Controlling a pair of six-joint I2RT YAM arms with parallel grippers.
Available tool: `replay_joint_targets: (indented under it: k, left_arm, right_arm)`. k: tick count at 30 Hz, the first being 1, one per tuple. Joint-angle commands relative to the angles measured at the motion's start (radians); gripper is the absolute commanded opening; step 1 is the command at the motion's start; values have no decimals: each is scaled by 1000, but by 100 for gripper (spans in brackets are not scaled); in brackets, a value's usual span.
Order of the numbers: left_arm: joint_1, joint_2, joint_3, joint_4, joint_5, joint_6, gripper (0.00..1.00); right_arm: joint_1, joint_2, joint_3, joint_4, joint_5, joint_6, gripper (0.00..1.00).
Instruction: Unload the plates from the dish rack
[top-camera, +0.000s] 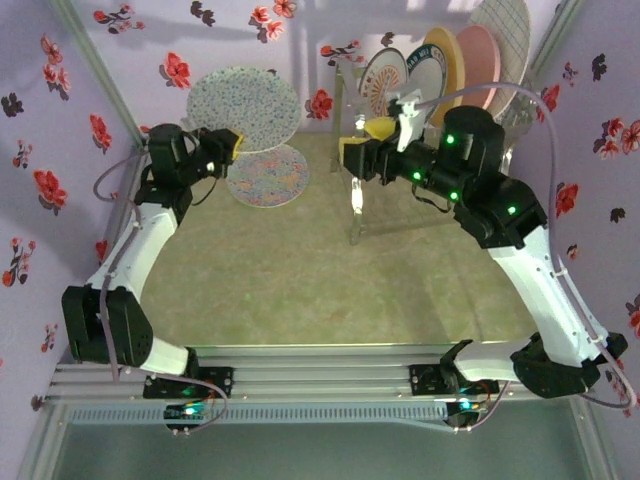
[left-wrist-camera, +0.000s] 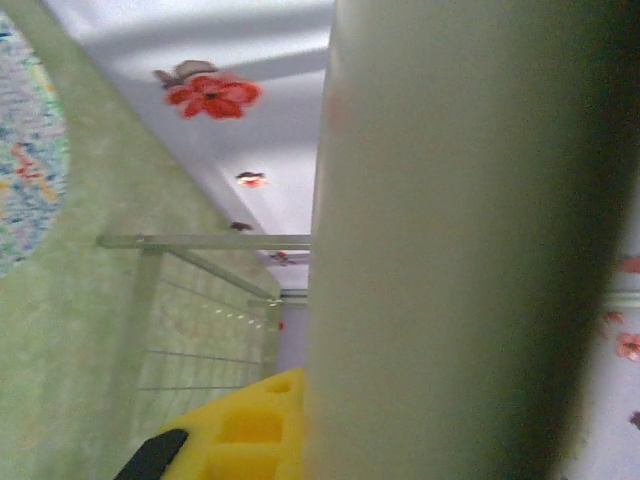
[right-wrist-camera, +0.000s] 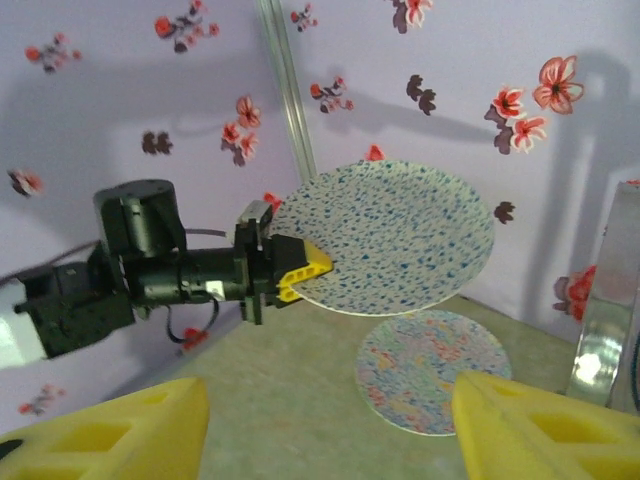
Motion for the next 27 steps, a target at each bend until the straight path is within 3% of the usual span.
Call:
replay_joint_targets:
  k: [1,13,27]
  left_arm:
    - [10,-6,-42,99,55,32,0]
    - [30,240,-190,298,105,112,0]
    - [52,489,-162,424,148,143,0]
  right_arm:
    - [48,-21,-53,-8,131,-146,68]
    - [109,-15,-110,3,192,-184,69]
    - [107,-17,-109,-12,185,-155,69]
